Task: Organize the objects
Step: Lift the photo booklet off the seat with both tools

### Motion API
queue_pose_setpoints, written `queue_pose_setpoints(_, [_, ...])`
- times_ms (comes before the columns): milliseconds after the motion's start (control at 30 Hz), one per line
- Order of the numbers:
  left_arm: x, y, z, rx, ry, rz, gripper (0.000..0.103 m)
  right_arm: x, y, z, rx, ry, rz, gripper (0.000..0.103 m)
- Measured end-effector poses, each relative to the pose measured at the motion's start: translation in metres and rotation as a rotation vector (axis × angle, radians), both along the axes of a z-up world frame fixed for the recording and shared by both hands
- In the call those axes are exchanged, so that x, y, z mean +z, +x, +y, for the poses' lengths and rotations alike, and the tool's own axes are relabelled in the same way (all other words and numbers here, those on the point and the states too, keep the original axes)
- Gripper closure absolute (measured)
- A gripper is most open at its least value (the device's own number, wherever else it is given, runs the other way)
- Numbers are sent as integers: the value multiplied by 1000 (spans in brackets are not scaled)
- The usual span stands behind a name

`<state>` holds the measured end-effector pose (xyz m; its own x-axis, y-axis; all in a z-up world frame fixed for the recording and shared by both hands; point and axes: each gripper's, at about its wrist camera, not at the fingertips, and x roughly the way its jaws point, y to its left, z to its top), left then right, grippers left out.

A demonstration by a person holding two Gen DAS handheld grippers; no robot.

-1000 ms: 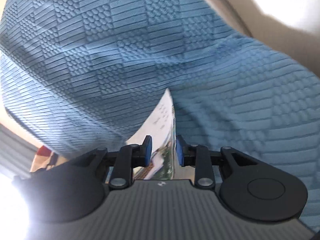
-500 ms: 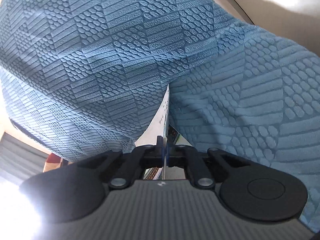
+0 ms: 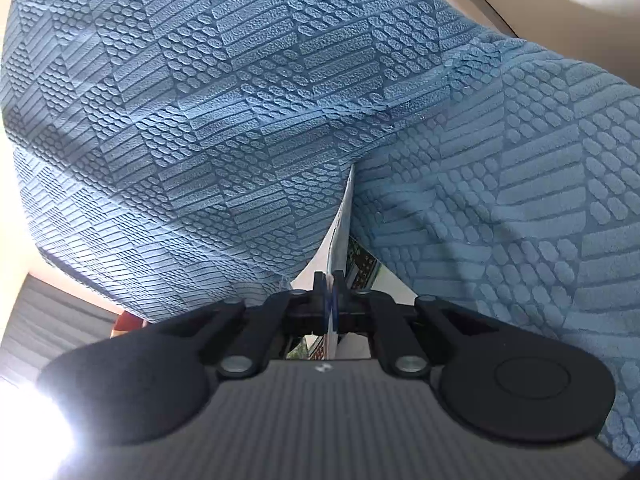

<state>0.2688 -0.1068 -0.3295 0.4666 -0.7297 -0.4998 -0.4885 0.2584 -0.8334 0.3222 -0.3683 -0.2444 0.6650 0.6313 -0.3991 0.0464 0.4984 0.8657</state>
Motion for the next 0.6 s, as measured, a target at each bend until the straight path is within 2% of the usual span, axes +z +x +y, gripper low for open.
queue_pose_setpoints(133, [-5, 4, 4, 16, 15, 6, 34, -1, 1, -3, -10, 40, 6, 98])
queue_pose_setpoints(367, [-12, 3, 21, 88, -37, 10, 38, 2, -1, -3, 3, 74, -7, 98])
queue_pose_setpoints(600, [-11, -4, 38, 128, -3, 15, 54, 5, 1, -6, -5, 66, 14, 98])
